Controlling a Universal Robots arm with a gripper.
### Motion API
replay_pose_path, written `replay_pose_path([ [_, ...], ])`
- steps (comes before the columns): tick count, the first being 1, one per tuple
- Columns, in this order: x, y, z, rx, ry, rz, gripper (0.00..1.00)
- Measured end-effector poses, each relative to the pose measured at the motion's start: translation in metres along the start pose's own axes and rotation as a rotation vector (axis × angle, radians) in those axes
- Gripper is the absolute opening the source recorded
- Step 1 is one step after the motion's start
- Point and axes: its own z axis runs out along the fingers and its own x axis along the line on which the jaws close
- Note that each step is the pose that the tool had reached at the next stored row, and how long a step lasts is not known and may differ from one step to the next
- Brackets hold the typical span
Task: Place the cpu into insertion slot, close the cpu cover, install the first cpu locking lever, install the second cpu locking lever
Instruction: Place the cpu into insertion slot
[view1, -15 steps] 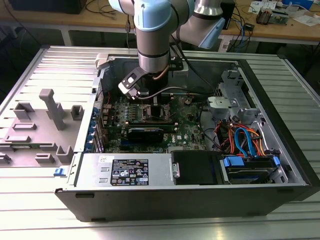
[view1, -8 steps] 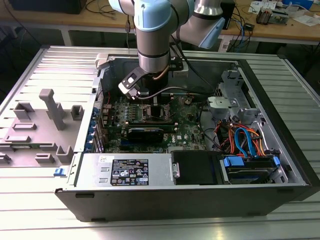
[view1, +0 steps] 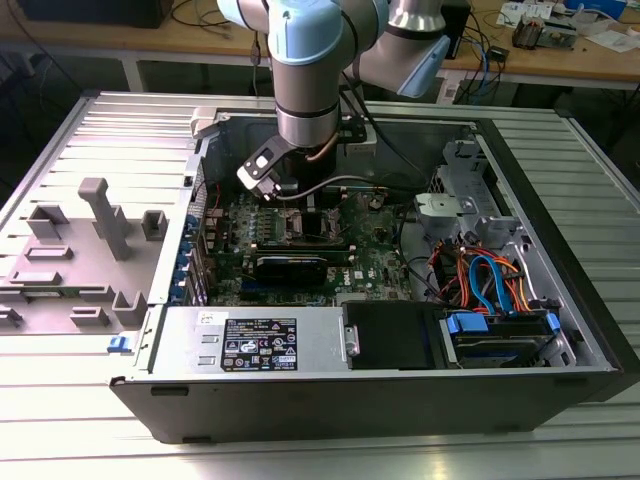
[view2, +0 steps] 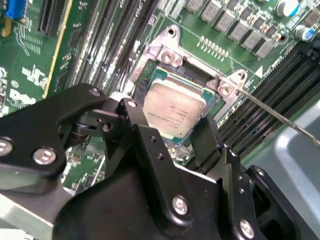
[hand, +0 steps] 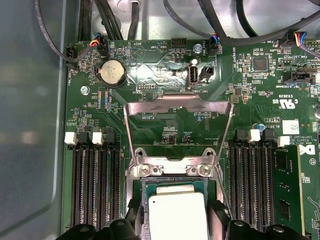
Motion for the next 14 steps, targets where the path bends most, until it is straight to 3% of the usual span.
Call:
replay_pose_path([
  [14, 0.0, 0.0001, -0.0012, 0.0, -0.0002, 0.0, 0.61],
])
